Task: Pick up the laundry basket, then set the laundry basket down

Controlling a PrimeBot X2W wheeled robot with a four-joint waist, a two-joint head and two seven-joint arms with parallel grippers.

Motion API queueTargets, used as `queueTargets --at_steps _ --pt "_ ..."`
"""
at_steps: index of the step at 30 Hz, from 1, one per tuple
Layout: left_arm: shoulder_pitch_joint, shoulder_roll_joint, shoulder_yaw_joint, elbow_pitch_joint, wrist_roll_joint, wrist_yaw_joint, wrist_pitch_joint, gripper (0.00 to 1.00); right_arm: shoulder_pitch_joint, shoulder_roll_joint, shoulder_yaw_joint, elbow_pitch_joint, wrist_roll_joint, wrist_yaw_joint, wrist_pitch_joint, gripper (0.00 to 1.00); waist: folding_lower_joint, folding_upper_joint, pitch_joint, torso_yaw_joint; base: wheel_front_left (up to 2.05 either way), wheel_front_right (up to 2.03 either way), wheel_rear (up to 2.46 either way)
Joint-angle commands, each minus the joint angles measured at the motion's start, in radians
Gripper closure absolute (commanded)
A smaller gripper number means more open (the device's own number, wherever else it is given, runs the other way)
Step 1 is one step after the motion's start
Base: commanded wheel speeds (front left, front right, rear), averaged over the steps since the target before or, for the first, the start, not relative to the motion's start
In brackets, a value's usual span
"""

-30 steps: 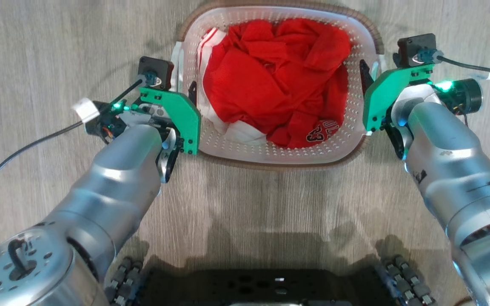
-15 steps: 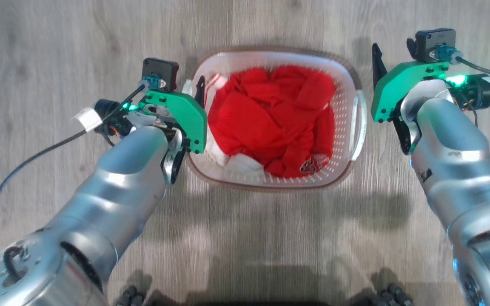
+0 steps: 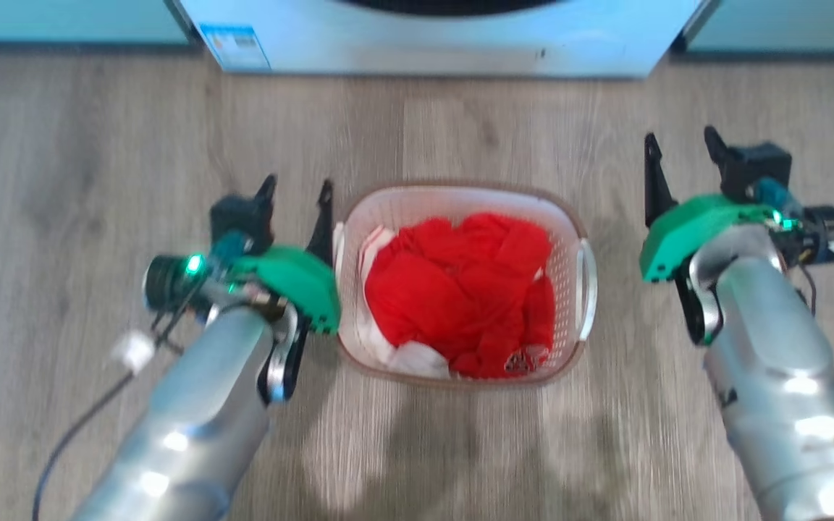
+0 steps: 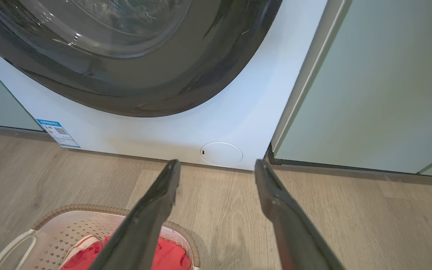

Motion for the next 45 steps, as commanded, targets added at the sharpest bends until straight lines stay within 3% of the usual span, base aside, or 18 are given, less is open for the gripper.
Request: queueTargets --at_steps 1,7,19,31,45 --pt "0.014 0.027 0.066 -0.058 0.032 0.002 -0.009 0.00 0.032 0.017 0.012 -0.053 -0.004 0.006 -0.012 0.00 0.0002 -0.0001 -0.061 0.003 0.00 0.00 0.00" --pt "0.187 0.018 0.226 -0.216 0.154 -0.005 -0.009 0.00 0.165 0.017 0.017 -0.189 -0.002 0.006 -0.012 0.00 0.0002 -0.0001 -0.143 0.006 0.00 0.00 0.00" --pt "0.418 0.013 0.393 -0.389 0.278 -0.023 -0.009 0.00 0.376 0.017 0.035 -0.414 0.031 0.006 -0.012 0.00 0.0002 -0.0001 -0.260 -0.008 0.00 0.00 0.00" --pt "0.600 0.000 0.468 -0.516 0.341 -0.034 -0.009 0.00 0.569 0.017 0.011 -0.587 0.044 0.006 -0.012 0.00 0.0002 -0.0001 -0.329 -0.021 0.00 0.00 0.00" --pt "0.647 -0.016 0.488 -0.523 0.353 -0.071 -0.010 0.00 0.642 0.017 -0.022 -0.625 0.047 0.006 -0.012 0.00 0.0002 -0.0001 -0.367 -0.020 0.00 0.00 0.00"
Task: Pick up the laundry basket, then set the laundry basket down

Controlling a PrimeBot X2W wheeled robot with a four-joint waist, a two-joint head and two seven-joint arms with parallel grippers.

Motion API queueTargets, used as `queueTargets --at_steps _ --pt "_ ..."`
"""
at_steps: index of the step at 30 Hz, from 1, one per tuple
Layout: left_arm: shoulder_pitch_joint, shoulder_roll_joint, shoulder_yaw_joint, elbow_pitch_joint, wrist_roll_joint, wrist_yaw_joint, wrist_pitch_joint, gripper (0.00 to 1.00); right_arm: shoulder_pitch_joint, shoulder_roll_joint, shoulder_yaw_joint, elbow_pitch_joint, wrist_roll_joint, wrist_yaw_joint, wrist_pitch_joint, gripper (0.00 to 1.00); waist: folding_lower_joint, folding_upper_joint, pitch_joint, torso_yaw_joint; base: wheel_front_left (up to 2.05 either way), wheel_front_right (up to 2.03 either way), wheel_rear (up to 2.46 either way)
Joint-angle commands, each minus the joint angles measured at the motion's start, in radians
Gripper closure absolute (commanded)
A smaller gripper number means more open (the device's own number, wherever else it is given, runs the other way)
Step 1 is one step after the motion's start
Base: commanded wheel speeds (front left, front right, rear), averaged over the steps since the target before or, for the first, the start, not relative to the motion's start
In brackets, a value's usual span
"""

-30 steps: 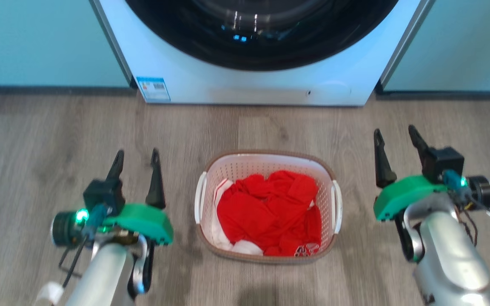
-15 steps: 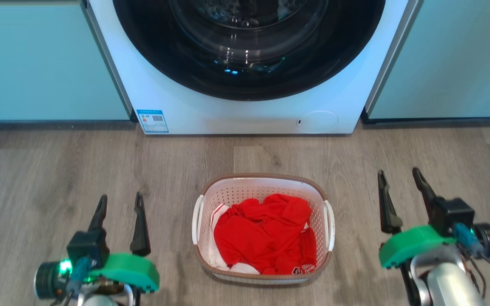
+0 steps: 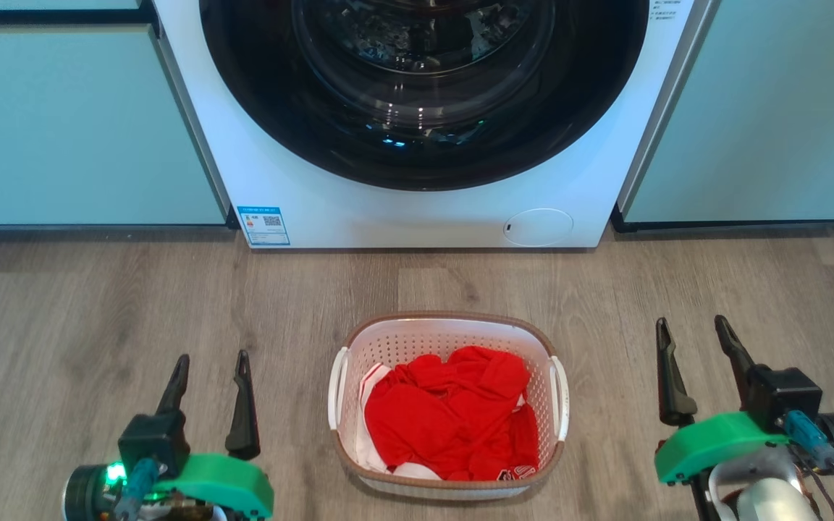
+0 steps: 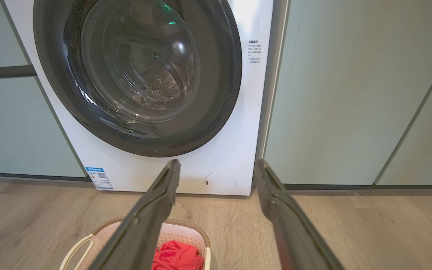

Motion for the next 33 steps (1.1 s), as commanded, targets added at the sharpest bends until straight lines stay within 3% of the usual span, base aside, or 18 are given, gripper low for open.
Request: queueTargets --at_steps 1,19,20,25,33 --pt "-0.033 -0.004 0.047 -0.039 0.001 -0.009 -0.010 0.00 -0.024 -0.007 0.017 -0.034 0.005 0.006 -0.012 0.00 0.0001 -0.0001 -0.001 -0.001 0.00 0.00 0.00" --pt "-0.029 -0.012 0.053 -0.047 0.030 -0.039 -0.010 0.00 -0.025 -0.007 0.014 -0.041 0.012 0.006 -0.012 0.00 0.0001 -0.0001 0.000 -0.007 0.00 0.00 0.00" --pt "-0.030 -0.012 0.053 -0.050 0.032 -0.041 -0.010 1.00 -0.025 -0.007 0.014 -0.042 0.012 0.006 -0.012 1.00 0.0001 -0.0001 0.000 -0.006 0.00 0.00 0.00" --pt "0.025 -0.019 0.018 0.063 0.019 -0.041 0.005 1.00 0.019 0.003 0.008 0.070 0.009 0.000 0.002 1.00 0.0003 -0.0001 0.000 -0.007 0.00 0.00 0.00" --pt "0.010 -0.019 0.036 0.065 -0.087 -0.055 0.027 1.00 0.010 -0.002 0.003 0.069 0.119 0.000 0.023 1.00 0.0002 -0.0001 0.001 -0.009 0.00 0.00 0.00"
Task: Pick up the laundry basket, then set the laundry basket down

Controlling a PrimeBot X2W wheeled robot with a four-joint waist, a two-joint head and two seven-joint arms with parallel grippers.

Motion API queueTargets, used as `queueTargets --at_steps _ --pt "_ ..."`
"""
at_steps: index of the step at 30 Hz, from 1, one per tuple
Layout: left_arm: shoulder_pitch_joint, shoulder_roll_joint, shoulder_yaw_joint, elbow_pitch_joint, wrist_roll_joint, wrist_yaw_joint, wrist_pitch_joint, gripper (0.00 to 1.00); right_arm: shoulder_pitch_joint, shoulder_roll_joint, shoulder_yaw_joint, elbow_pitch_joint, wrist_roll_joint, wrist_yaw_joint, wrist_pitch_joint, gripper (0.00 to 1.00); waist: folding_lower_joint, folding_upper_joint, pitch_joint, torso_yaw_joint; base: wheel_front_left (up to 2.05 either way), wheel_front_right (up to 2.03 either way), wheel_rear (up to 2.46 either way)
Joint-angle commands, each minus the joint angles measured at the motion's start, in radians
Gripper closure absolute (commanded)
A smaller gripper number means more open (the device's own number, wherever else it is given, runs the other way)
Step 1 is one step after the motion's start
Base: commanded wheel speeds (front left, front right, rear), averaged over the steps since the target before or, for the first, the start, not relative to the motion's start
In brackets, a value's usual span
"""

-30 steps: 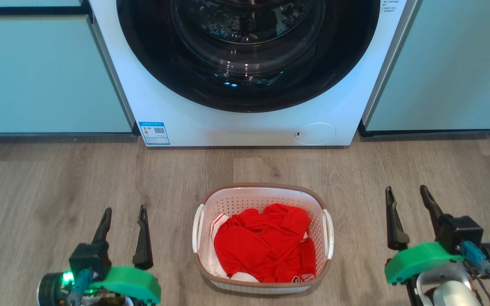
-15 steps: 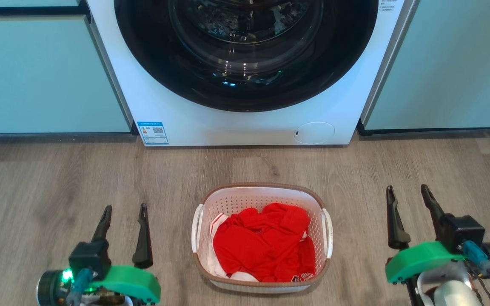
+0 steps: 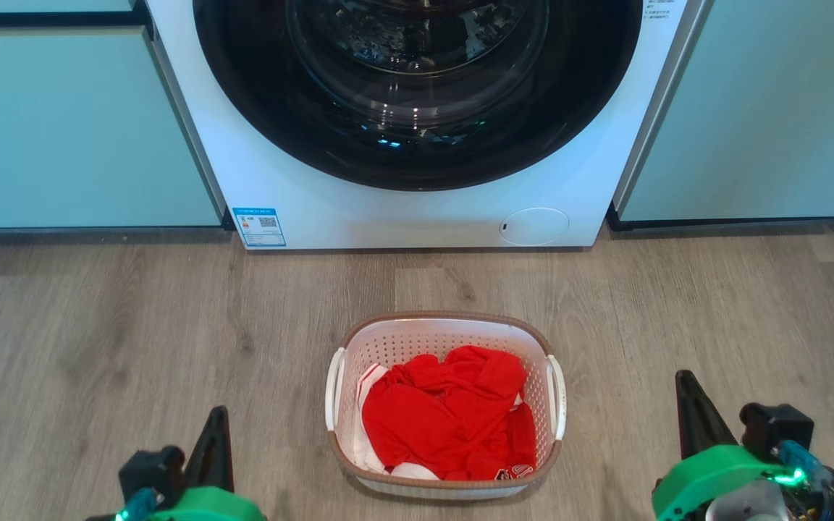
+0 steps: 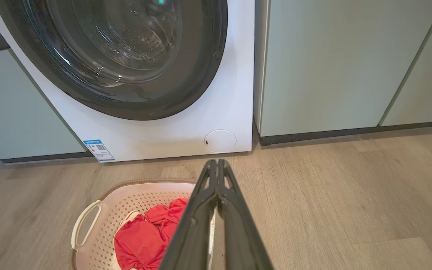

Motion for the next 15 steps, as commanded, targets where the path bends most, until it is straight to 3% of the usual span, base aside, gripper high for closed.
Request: queueTargets --at_steps 1,15 --pt "-0.047 0.001 0.016 -0.030 -0.035 -0.008 0.006 1.00 -0.037 -0.006 -0.005 -0.032 0.038 0.000 0.005 1.00 0.0000 0.0000 0.000 -0.001 0.00 0.00 0.00" --pt "-0.072 0.001 0.045 -0.022 -0.198 -0.031 0.043 1.00 -0.052 -0.012 -0.015 -0.033 0.208 0.001 0.040 1.00 -0.0001 0.0000 0.001 -0.004 0.00 0.00 0.00"
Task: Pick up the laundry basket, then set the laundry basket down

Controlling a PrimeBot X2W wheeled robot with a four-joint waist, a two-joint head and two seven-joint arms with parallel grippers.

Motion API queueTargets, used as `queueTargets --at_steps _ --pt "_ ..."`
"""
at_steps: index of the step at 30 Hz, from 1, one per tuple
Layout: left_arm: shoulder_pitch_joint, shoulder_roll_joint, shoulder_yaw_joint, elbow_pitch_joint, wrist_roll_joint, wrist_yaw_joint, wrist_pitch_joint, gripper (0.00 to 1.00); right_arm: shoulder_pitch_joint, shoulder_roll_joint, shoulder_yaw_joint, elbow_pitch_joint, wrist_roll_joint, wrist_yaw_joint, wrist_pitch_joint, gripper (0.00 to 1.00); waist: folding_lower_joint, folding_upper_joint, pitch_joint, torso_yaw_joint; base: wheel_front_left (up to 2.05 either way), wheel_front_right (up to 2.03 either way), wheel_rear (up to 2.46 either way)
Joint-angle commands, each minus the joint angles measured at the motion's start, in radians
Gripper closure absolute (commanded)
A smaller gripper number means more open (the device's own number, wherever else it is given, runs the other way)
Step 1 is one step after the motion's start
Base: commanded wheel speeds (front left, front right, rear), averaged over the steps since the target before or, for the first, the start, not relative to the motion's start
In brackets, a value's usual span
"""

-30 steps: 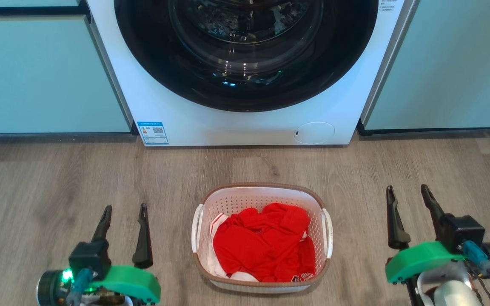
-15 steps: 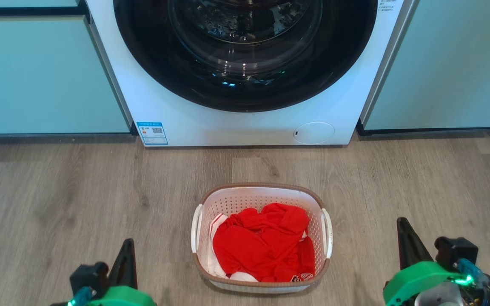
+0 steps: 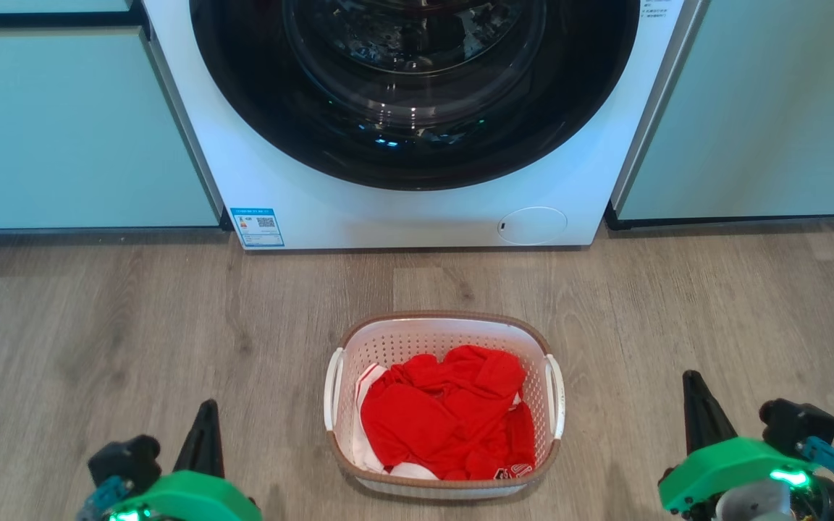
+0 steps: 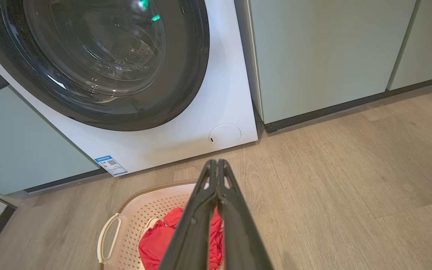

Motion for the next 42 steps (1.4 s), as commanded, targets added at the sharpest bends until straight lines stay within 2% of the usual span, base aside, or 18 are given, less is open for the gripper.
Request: queueTargets --at_steps 1,42 --pt "-0.049 0.001 0.025 -0.027 -0.036 -0.006 0.008 1.00 -0.046 -0.012 -0.007 -0.032 0.038 0.001 0.008 1.00 -0.0001 0.0000 0.000 -0.001 0.00 0.00 0.00" --pt "-0.117 -0.006 0.116 -0.016 -0.496 -0.073 0.118 1.00 -0.089 -0.021 -0.045 -0.034 0.515 0.003 0.116 1.00 -0.0001 0.0000 0.004 -0.012 0.00 0.00 0.00"
